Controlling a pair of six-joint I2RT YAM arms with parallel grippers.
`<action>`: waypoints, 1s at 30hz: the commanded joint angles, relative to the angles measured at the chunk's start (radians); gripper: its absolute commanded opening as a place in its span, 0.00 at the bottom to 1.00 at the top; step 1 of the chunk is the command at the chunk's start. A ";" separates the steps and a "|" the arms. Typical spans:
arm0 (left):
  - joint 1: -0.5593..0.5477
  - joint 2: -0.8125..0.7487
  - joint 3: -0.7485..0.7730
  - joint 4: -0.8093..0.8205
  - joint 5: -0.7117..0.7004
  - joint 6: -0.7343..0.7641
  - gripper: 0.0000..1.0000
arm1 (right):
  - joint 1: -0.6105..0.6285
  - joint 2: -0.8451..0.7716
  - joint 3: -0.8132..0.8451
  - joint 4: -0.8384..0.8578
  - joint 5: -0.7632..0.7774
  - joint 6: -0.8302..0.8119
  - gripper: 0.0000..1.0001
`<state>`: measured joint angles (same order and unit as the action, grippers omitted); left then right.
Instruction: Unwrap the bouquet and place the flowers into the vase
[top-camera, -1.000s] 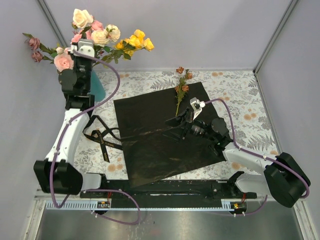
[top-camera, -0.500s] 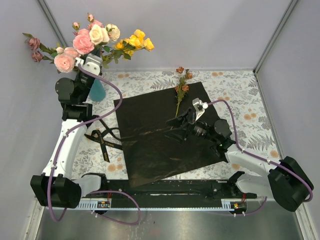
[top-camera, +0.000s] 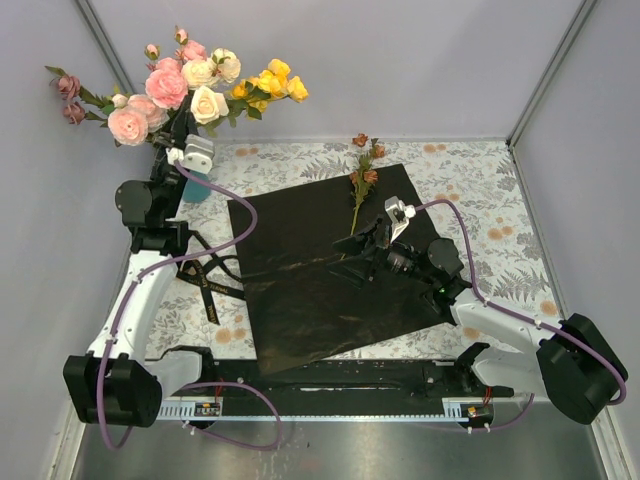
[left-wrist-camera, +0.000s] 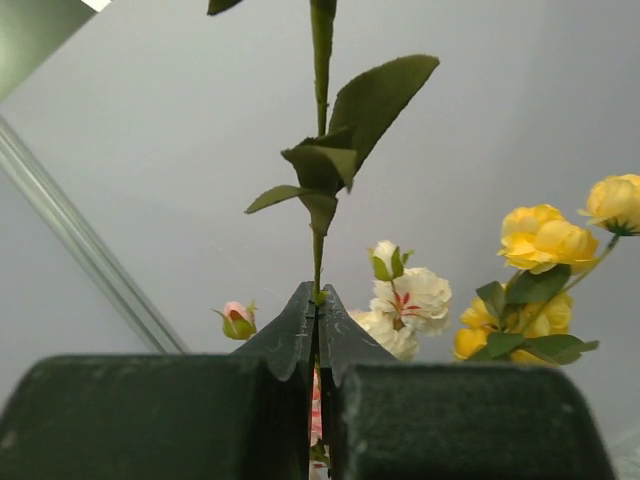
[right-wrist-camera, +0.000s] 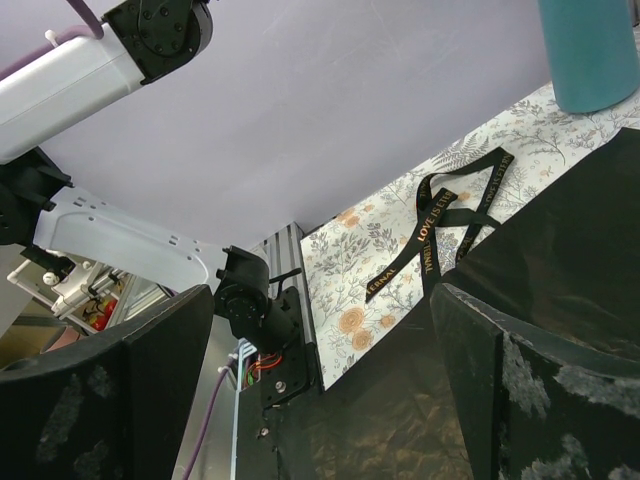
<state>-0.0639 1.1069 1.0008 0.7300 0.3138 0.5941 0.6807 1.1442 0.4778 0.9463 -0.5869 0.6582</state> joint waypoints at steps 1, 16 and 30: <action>0.022 0.024 -0.025 0.216 -0.054 0.033 0.00 | 0.005 -0.018 0.004 0.026 0.001 -0.020 0.99; 0.099 0.174 -0.014 0.460 -0.074 -0.131 0.00 | 0.005 -0.021 0.019 0.006 0.002 -0.040 0.99; 0.124 0.281 -0.008 0.343 -0.154 -0.204 0.00 | 0.003 -0.037 0.027 -0.020 0.007 -0.049 0.99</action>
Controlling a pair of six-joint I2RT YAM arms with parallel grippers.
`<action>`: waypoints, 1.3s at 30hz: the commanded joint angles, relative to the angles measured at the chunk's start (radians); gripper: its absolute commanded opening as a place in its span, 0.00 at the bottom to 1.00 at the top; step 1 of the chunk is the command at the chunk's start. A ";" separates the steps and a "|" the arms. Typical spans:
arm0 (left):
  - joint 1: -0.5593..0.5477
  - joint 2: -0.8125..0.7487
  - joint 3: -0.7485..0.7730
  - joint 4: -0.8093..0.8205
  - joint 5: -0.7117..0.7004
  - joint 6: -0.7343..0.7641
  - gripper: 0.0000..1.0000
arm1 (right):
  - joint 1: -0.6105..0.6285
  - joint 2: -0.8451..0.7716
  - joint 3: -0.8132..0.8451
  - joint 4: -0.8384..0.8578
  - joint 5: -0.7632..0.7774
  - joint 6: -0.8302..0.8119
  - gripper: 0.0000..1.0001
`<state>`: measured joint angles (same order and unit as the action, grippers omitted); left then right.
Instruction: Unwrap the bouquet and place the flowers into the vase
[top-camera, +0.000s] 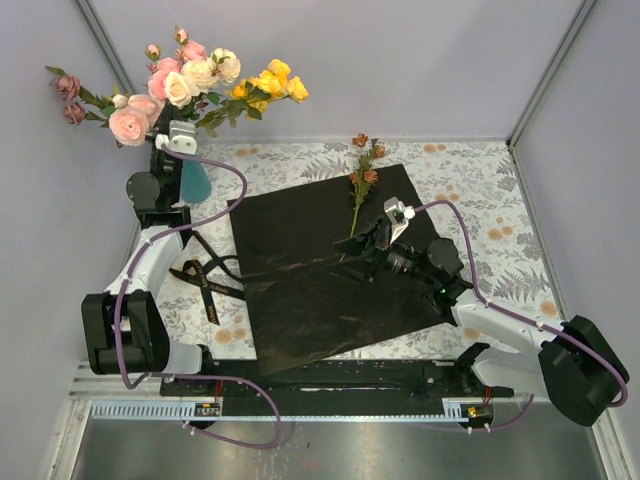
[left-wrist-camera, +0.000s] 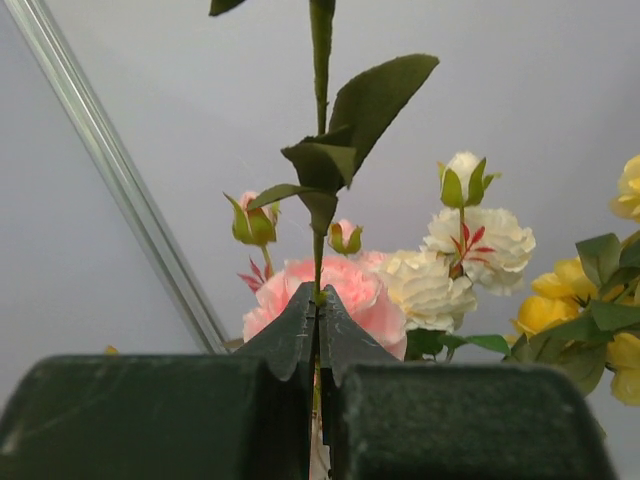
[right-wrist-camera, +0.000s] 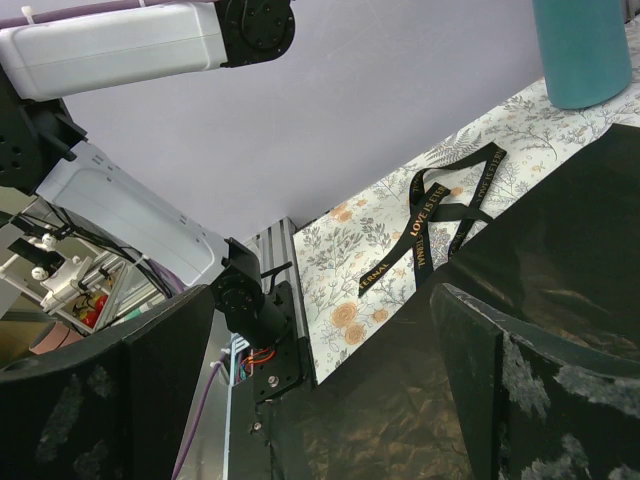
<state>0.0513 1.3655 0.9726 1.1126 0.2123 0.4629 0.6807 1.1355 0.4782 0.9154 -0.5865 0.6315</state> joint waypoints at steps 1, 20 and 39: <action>0.007 0.029 0.026 -0.068 -0.062 -0.085 0.00 | 0.003 -0.032 0.027 0.008 0.007 -0.027 0.99; 0.009 0.049 0.136 -0.496 -0.278 -0.315 0.61 | 0.003 -0.132 0.154 -0.511 0.249 0.000 0.99; 0.009 -0.425 0.089 -1.278 -0.157 -0.573 0.89 | -0.004 -0.156 0.177 -0.696 0.687 0.036 0.98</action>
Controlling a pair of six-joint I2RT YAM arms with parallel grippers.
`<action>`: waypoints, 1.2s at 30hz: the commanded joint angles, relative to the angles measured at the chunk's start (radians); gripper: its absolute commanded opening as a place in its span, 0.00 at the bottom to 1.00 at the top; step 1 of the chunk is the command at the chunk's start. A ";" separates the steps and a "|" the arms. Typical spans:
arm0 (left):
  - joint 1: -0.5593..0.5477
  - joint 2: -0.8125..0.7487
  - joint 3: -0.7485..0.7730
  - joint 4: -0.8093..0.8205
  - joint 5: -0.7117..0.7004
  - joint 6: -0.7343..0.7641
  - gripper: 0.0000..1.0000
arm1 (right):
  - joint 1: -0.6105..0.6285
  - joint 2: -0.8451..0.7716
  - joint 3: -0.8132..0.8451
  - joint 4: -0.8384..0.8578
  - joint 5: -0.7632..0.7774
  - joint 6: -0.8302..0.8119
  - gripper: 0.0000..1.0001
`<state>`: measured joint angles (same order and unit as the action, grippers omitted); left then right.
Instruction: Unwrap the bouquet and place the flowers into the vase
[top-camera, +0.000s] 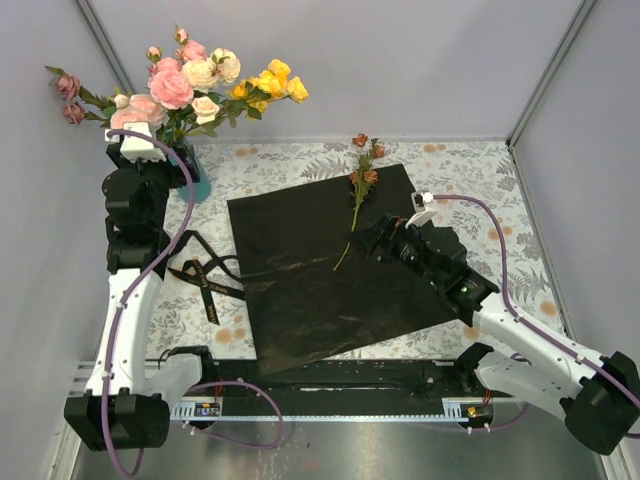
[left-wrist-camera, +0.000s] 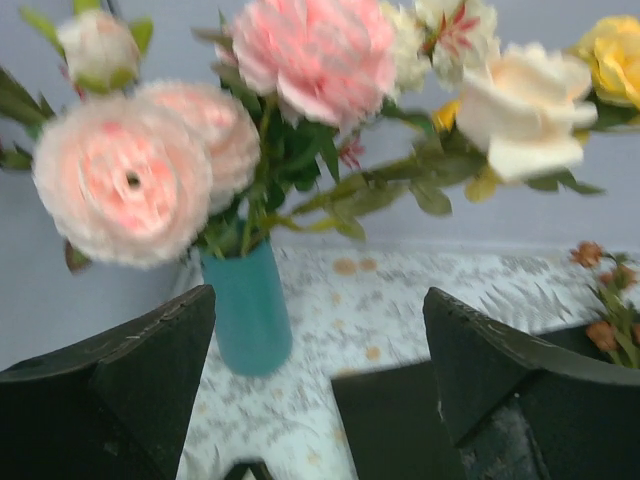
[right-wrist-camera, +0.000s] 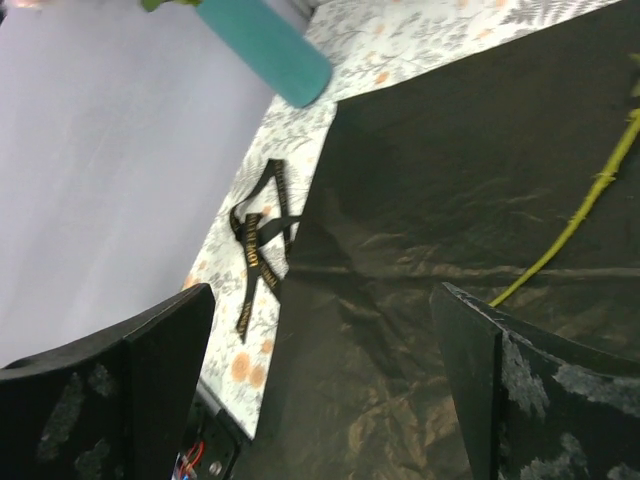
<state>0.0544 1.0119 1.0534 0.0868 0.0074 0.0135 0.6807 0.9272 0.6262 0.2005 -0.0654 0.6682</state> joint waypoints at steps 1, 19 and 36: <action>0.005 -0.096 0.007 -0.289 0.063 -0.171 0.90 | -0.013 0.082 0.044 0.019 0.191 -0.013 0.97; -0.094 -0.397 -0.401 -0.400 0.387 -0.376 0.99 | -0.245 0.774 0.446 -0.065 0.111 -0.091 0.61; -0.148 -0.472 -0.403 -0.432 0.341 -0.382 0.99 | -0.259 1.162 0.793 -0.246 0.076 0.039 0.59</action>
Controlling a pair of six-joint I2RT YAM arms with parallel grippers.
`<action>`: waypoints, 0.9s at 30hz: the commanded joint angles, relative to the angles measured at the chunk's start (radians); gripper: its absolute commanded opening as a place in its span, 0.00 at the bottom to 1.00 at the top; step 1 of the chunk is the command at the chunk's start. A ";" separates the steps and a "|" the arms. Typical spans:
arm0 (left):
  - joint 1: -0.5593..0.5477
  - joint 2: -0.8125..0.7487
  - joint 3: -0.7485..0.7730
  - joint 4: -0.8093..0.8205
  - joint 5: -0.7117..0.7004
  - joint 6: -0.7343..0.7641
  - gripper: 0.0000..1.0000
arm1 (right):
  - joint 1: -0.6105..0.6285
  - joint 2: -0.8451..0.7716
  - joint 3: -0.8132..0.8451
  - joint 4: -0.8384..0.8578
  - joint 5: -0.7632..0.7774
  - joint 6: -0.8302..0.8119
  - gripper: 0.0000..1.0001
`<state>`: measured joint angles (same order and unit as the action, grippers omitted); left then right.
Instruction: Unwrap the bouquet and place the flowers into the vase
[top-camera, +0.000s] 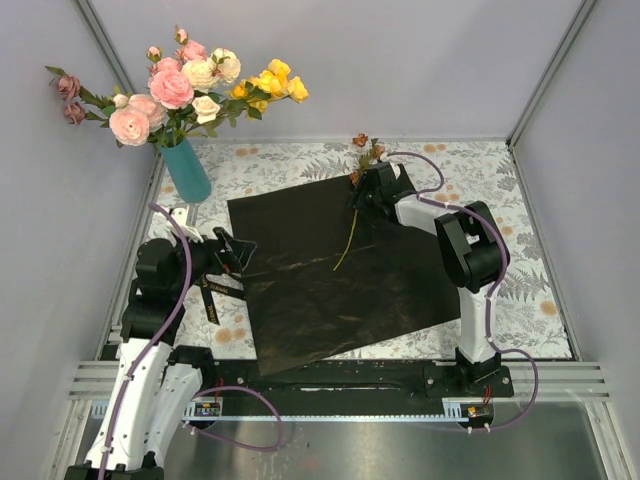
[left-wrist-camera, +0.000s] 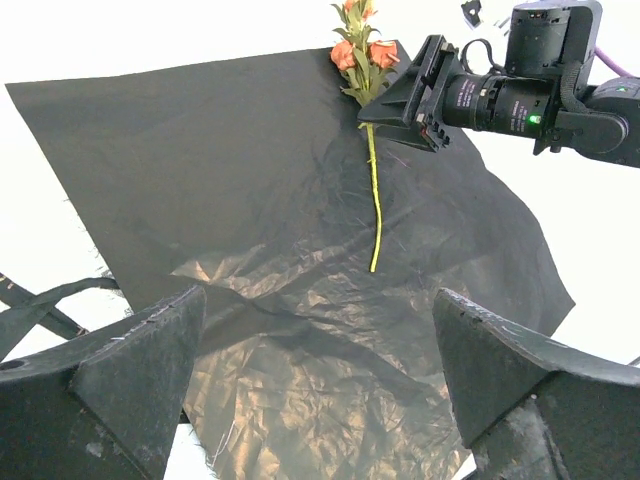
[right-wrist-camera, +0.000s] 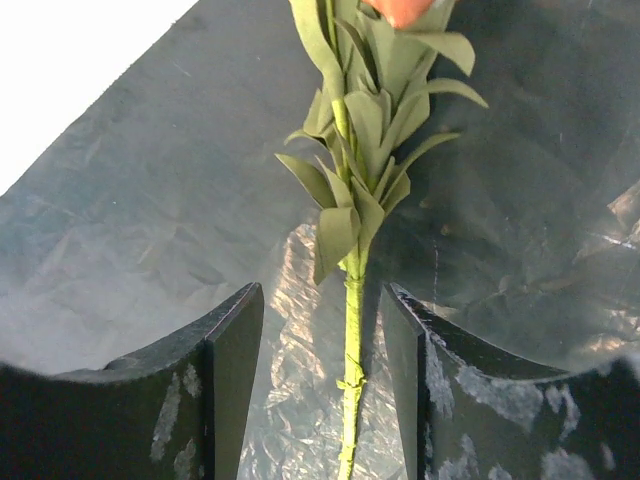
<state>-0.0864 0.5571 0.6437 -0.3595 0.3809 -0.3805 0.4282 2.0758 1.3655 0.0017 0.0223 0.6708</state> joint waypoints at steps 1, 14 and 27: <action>-0.009 -0.017 0.007 0.011 -0.037 0.009 0.99 | -0.005 0.021 0.063 -0.060 -0.018 0.038 0.59; -0.009 -0.037 0.007 0.013 -0.102 -0.017 0.99 | -0.011 0.089 0.145 -0.132 -0.081 0.009 0.40; -0.009 -0.033 -0.009 0.047 -0.007 -0.008 0.97 | -0.023 -0.057 -0.054 0.200 -0.159 -0.019 0.00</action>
<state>-0.0925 0.5255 0.6437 -0.3714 0.3241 -0.3920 0.4126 2.1460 1.4204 -0.0147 -0.0971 0.6842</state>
